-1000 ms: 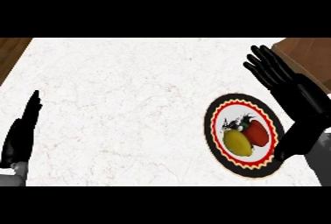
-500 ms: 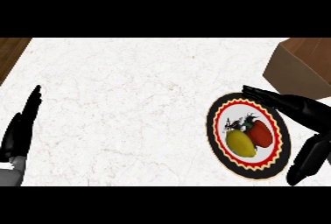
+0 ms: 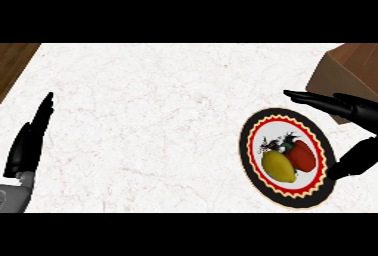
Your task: Pick the bell pepper from the plate and place it in the cardboard box
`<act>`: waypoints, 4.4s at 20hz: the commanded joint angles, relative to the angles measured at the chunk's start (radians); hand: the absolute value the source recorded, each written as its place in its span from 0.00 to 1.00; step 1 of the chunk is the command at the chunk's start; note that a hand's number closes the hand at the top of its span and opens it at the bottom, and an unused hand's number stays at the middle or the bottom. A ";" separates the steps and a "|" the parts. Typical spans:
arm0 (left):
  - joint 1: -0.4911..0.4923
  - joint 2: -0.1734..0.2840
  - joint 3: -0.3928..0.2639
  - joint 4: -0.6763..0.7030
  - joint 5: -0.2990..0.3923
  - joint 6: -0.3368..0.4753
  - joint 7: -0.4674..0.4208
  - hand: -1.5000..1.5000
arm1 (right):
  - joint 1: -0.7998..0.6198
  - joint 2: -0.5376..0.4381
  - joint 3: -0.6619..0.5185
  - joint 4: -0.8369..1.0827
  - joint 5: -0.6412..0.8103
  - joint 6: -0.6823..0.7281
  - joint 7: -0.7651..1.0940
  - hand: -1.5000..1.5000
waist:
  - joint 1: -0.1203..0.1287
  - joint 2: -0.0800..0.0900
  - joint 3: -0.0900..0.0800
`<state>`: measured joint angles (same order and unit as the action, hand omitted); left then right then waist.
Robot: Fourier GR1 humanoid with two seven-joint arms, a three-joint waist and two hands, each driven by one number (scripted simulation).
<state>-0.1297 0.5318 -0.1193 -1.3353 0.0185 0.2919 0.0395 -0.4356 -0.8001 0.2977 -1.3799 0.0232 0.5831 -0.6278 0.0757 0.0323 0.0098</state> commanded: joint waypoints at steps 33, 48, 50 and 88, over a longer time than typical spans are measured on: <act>0.026 -0.047 0.077 0.049 -0.070 -0.009 -0.004 0.50 | -0.340 0.135 0.491 0.610 0.756 -0.319 -0.569 0.00 | -0.072 -0.032 -0.010; 0.028 -0.053 0.104 -0.032 -0.109 -0.021 0.072 0.50 | -0.240 0.127 0.541 0.436 0.812 -0.342 -0.403 0.00 | -0.073 -0.034 -0.010; 0.104 -0.040 0.114 -0.071 -0.089 -0.068 0.050 0.50 | -0.253 0.105 0.520 0.447 0.824 -0.314 -0.419 0.00 | -0.068 -0.035 -0.010; -0.015 -0.087 0.186 0.079 -0.134 -0.098 -0.014 0.50 | -0.177 -0.287 -0.446 1.099 0.356 -0.761 -0.382 1.00 | -0.064 -0.024 -0.008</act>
<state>-0.1050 0.4484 0.0521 -1.3154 -0.1137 0.2014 0.0533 -0.5865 -1.0771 -0.1079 -0.2882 0.4047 -0.1707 -0.9220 0.0082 0.0074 0.0034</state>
